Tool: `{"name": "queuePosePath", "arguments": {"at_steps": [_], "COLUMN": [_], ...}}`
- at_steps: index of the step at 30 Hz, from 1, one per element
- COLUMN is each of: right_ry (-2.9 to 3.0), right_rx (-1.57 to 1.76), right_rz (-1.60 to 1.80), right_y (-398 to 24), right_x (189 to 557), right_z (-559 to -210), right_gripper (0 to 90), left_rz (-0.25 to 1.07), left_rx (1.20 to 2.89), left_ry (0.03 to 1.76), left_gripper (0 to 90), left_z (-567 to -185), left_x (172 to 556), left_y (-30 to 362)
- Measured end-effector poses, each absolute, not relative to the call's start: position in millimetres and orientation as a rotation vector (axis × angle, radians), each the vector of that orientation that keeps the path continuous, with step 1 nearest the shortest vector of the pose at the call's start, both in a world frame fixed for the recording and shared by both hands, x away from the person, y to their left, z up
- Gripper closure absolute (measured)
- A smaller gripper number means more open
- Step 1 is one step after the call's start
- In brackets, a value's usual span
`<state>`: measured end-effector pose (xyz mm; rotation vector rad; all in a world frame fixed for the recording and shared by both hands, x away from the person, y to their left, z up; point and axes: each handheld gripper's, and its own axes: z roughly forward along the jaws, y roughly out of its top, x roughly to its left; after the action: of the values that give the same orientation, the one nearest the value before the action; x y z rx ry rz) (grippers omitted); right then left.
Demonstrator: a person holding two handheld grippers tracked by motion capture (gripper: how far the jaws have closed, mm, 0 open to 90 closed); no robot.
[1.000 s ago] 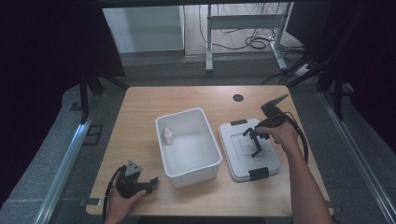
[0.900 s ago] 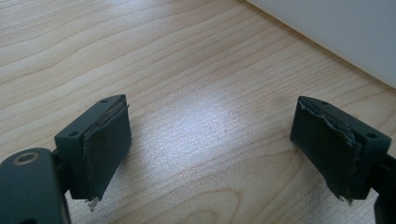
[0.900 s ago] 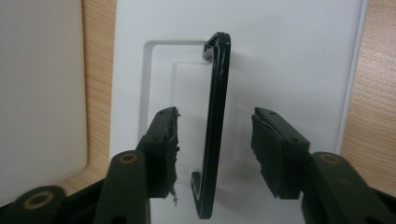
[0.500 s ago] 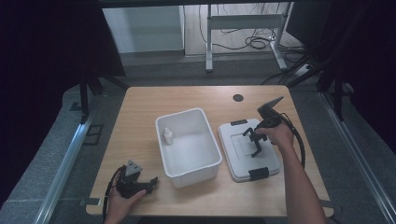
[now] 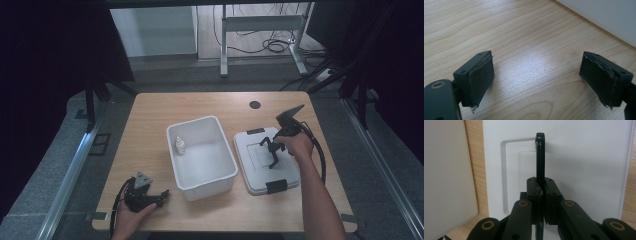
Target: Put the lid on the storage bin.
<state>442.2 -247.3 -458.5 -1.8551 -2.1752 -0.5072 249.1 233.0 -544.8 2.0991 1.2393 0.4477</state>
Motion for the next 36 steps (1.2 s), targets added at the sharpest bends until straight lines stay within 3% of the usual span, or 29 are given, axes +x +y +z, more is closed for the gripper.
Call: {"name": "queuePosePath", "arguments": {"at_steps": [23, 36], "right_ry": [-2.126, -2.158], "right_rx": [-1.879, -1.853], "right_rz": [-0.626, -0.712], "right_y": [-268, -270], "right_x": [430, 423], "right_z": [-431, -386], "right_gripper": [85.0, 85.0], "left_rz": [0.448, 0.450], "left_rx": [2.099, 2.098], "left_ry": [1.239, 1.238], "left_gripper": [12.2, 12.2], "left_z": [-545, -545], "left_x": [249, 249], "left_y": [233, 233]}}
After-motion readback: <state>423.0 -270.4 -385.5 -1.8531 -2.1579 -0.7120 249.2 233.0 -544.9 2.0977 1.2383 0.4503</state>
